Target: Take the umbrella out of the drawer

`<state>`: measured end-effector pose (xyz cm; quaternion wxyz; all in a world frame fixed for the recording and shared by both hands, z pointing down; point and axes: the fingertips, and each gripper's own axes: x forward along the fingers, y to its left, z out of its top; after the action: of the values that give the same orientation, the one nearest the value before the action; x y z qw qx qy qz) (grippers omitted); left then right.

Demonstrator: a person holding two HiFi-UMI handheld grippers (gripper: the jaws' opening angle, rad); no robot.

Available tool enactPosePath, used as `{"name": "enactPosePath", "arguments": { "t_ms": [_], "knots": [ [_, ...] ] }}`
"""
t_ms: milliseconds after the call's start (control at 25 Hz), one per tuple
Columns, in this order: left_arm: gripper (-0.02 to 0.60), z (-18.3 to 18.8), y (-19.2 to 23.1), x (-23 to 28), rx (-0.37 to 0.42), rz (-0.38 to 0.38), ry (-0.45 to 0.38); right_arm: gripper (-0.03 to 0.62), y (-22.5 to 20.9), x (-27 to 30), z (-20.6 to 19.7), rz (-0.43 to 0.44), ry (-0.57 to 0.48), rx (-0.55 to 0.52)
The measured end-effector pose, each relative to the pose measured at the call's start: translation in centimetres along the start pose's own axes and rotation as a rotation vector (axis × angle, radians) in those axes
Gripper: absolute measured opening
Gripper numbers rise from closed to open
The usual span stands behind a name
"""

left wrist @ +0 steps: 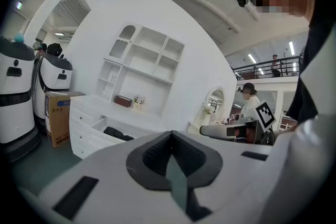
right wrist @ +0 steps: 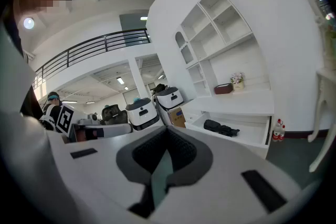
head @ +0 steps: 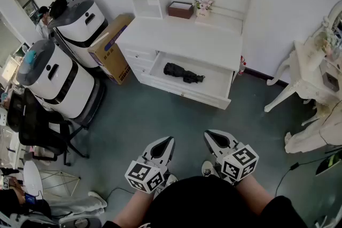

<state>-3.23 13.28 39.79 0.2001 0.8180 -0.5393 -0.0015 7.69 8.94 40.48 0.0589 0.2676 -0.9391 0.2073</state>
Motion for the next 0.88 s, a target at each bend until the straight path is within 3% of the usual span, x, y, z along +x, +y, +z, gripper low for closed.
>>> {"name": "enactPosePath", "arguments": {
  "t_ms": [880],
  "knots": [
    [0.003, -1.0, -1.6, 1.9, -0.011, -0.012, 0.020, 0.002, -1.8, -0.8, 0.1, 0.034, 0.008, -0.014]
  ]
}}
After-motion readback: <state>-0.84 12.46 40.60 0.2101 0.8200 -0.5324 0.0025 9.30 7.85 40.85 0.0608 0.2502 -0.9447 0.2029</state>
